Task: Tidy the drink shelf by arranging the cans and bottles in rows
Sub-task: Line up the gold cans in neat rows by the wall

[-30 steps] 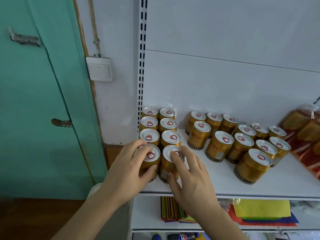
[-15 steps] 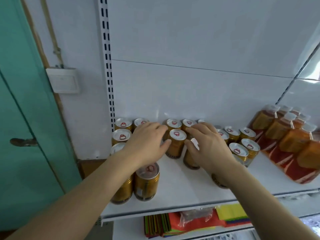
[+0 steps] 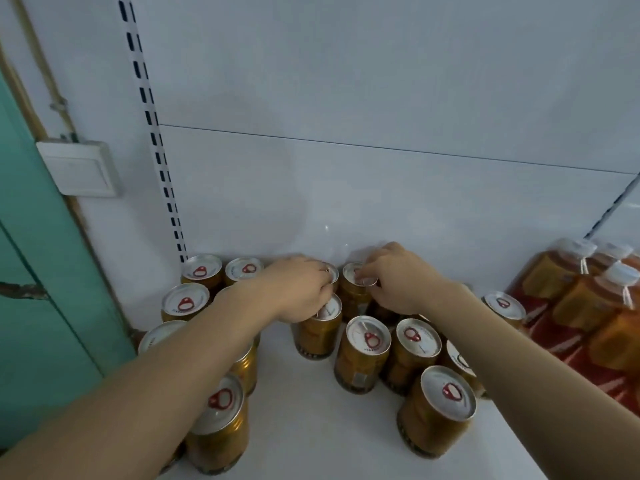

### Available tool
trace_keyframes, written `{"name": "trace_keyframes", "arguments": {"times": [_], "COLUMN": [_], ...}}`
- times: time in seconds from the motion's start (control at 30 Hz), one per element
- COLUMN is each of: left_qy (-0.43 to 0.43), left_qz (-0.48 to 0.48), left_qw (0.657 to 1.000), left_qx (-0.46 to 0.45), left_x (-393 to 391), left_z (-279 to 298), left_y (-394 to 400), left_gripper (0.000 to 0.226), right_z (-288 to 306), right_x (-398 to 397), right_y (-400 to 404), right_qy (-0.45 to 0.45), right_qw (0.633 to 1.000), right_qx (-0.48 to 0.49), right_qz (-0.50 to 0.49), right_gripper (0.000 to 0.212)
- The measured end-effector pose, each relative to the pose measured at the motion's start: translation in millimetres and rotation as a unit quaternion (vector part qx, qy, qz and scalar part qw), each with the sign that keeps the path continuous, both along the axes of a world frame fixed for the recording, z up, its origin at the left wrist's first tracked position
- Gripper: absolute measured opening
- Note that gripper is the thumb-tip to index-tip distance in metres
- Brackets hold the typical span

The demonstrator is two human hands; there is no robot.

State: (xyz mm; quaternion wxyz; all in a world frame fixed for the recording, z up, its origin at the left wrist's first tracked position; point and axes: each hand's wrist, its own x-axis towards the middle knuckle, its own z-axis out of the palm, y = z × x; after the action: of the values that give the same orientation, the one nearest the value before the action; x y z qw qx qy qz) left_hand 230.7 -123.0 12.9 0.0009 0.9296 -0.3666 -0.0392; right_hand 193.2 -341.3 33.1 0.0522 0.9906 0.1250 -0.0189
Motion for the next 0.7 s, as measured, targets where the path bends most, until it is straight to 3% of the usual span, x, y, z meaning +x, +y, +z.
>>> {"name": "trace_keyframes", "arguments": {"times": [0.23,0.33,0.47,0.7], "left_qy": [-0.02,0.002,-0.009,-0.073], "left_qz": [0.005,0.022,0.014,-0.018], "left_qw": [0.999,1.0,1.0,0.997], "left_qx": [0.032,0.016,0.001,-0.032], "left_x": [13,22,29,26], "left_z": [3,5,4,-6], "left_y": [27,46,63,68], "left_gripper": [0.044,0.061,0.03,0.023], "right_z": [-3,-5,-2,-3], "right_x": [13,20,25,28], "right_y": [-1,15,34,35], "right_qy": [-0.028,-0.038,-0.031,-0.026], "right_qw": [0.993,0.99,0.989,0.989], "right_qx": [0.036,0.046,0.067,0.068], "right_qz": [0.105,0.127,0.132,0.126], "right_gripper": [0.029,0.026,0.022,0.021]}}
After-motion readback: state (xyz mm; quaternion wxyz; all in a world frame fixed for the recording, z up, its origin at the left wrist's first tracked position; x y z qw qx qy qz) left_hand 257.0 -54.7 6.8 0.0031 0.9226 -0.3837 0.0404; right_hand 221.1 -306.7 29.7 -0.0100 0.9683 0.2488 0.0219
